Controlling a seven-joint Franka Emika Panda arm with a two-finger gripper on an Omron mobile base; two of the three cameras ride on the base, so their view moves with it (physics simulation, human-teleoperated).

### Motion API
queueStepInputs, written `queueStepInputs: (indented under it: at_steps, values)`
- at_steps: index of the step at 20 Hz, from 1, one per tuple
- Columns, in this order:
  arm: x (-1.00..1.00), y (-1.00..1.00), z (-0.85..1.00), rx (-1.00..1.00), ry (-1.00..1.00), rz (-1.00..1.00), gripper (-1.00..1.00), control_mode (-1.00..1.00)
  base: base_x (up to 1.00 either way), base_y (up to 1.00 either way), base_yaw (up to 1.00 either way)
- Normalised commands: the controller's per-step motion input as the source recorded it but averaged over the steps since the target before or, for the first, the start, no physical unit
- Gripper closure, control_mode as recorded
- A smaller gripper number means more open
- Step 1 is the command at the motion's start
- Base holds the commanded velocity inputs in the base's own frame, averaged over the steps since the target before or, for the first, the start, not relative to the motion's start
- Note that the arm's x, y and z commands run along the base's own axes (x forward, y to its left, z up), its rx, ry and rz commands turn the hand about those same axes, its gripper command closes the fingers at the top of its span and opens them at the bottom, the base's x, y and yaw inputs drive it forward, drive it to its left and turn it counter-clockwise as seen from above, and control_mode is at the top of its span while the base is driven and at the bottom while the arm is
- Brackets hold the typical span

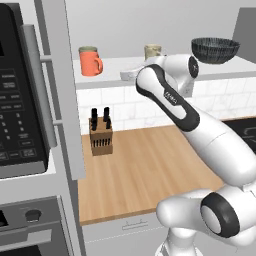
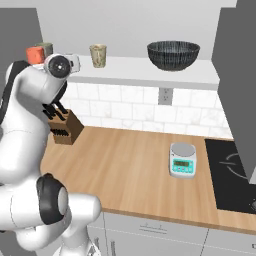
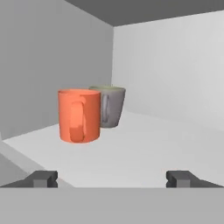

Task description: Gather all objects into one cabinet and sort the glasses and bowls to opposite sides.

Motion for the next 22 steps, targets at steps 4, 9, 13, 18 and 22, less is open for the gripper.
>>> queueStepInputs:
  at_steps: [4, 9, 13, 18, 22]
  values:
    - [-0.05, -0.81, 0.04, 0.00, 0.00, -0.07, -1.00, -1.00, 0.00, 0.00, 0.00]
    - [-0.05, -0.78, 0.03, 0.00, 0.00, -0.06, -1.00, -1.00, 0.00, 0.00, 0.00]
    - [0.00, -0.51, 0.05, 0.00, 0.00, -0.10, -1.00, -1.00, 0.00, 0.00, 0.00]
    - [0.03, -0.32, 0.02, 0.00, 0.00, -0.11, -1.00, -1.00, 0.00, 0.00, 0.00]
    - [0.06, -0.27, 0.00, 0.00, 0.00, -0.09, -1.00, -1.00, 0.00, 0.00, 0.00]
